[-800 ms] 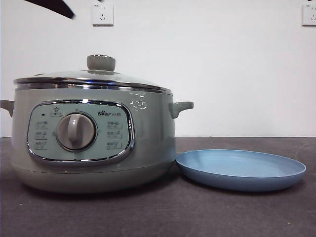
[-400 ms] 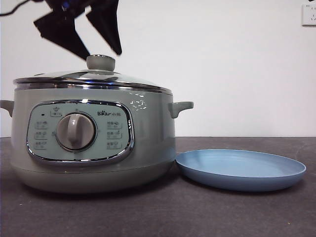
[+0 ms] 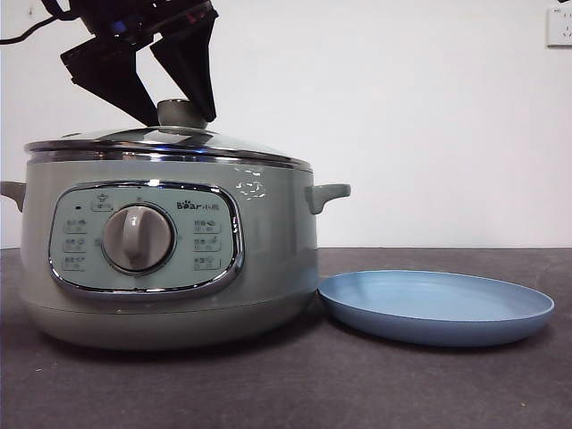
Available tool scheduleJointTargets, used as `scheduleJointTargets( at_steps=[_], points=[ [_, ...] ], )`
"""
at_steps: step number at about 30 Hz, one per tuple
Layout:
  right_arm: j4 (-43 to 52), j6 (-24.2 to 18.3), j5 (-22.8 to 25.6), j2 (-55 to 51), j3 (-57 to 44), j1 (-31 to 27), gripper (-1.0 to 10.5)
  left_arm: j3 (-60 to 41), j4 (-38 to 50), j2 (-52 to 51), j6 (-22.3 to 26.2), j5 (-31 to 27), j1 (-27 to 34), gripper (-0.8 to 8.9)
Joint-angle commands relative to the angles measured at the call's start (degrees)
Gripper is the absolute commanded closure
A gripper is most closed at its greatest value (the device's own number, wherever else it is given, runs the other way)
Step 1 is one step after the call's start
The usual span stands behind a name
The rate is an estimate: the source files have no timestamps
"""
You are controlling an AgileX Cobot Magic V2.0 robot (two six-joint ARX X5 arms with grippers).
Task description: Take the pumpkin out from the steamer,put the pumpkin in the blue plate,close the lid
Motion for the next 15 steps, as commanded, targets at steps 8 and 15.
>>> scheduleJointTargets(
  at_steps=[8, 15],
  points=[
    [0.07, 0.04, 0.13, 0.07, 0.02, 0.15, 5.4, 0.00, 0.20, 0.24, 2.29, -0.07, -0.22, 8.22],
    [0.07, 0.09, 0.04, 0.07, 0.02, 0.13, 5.4, 0.13, 1.95, -1.38, 2.27, -0.09, -0.20, 8.22]
  ],
)
